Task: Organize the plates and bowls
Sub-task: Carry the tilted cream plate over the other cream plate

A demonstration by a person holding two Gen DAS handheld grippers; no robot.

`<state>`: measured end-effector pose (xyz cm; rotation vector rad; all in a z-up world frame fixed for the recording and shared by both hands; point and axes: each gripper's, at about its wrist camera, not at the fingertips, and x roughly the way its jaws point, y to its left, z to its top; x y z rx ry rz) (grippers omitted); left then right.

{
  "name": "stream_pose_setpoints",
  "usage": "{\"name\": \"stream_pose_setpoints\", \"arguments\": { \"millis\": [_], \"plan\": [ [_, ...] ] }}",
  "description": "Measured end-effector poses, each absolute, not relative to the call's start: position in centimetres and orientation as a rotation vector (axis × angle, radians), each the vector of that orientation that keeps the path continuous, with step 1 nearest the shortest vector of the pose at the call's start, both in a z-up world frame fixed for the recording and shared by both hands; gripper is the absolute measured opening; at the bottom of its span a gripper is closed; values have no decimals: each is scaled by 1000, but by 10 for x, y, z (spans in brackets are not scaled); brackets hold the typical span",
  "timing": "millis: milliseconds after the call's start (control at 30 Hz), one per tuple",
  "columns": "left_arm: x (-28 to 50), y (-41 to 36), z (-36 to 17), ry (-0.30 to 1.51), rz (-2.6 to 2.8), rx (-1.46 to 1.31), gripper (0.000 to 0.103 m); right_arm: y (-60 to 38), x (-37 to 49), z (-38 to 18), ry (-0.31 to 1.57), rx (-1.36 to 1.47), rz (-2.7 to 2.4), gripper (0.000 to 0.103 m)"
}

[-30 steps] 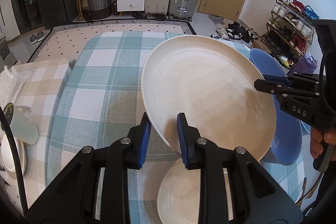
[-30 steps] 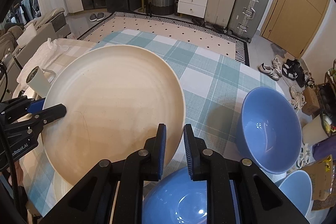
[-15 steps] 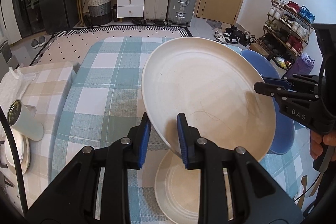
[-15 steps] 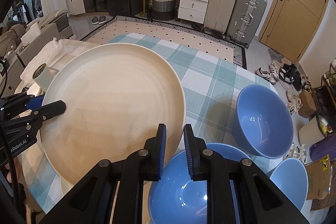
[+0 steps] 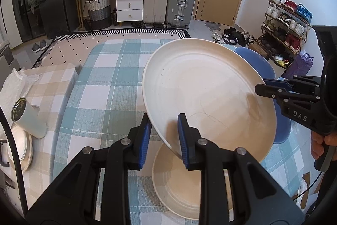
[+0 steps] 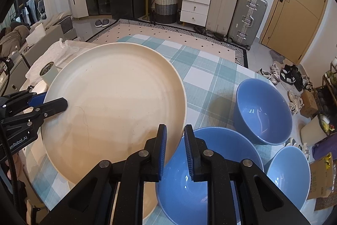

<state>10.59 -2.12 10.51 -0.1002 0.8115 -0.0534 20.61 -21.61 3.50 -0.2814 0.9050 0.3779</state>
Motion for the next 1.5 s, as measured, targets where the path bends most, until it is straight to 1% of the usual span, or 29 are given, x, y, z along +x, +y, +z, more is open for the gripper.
{"name": "stream_pose_setpoints", "arguments": {
  "millis": [767, 1500],
  "plan": [
    [64, -31, 82, 817, -61, -82, 21, -220, 169, 30, 891, -268, 385, 17],
    [48, -23, 46, 861, -61, -74, 21, -220, 146, 0, 927, -251, 408, 17]
  ]
}}
